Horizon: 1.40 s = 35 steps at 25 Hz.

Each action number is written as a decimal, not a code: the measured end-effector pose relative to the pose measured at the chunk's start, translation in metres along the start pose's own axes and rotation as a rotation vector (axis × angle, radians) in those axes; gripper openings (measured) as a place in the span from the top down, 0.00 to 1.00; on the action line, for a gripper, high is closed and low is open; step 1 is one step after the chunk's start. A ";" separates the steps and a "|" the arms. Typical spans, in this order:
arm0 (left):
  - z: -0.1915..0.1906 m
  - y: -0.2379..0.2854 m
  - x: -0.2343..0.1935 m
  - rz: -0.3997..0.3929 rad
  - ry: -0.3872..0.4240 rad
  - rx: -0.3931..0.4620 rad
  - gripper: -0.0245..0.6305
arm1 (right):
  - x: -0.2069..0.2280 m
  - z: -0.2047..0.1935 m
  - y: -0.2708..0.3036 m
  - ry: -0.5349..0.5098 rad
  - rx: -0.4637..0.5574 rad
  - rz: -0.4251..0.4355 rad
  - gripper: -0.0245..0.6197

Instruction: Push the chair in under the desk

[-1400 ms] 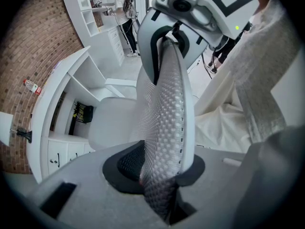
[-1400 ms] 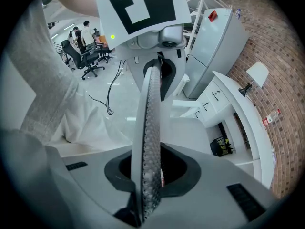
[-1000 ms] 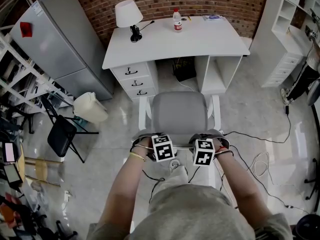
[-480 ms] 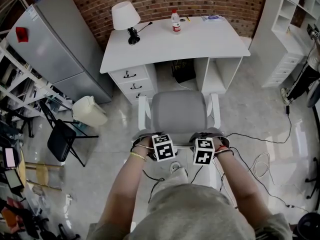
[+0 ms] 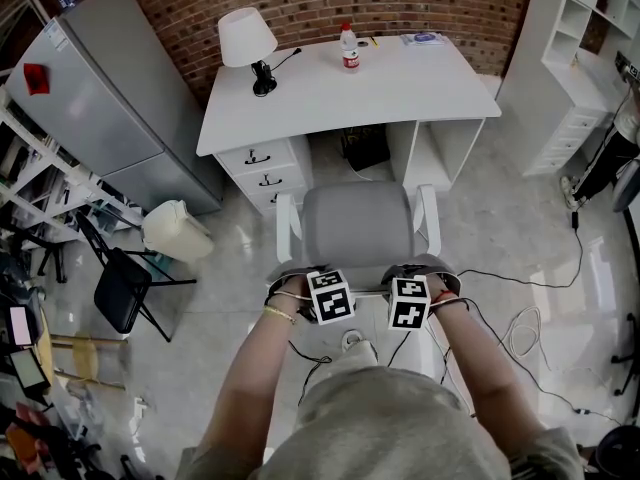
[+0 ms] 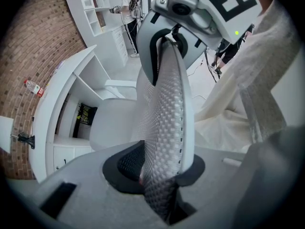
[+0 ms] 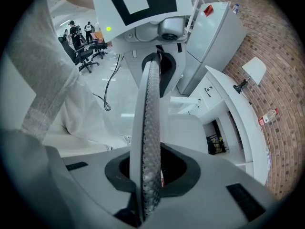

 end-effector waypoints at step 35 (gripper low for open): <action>-0.002 -0.015 -0.080 0.009 0.041 -0.003 0.78 | 0.072 0.000 0.035 0.025 -0.068 -0.021 0.89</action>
Point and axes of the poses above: the fingertips, and each gripper's own axes: y forward along the fingers, x to its right, z out of its top, the point moved 2 cm from there along -y, backward along the fingers, and after that the axes turned 11 degrees about -z, right-handed, at the moved point
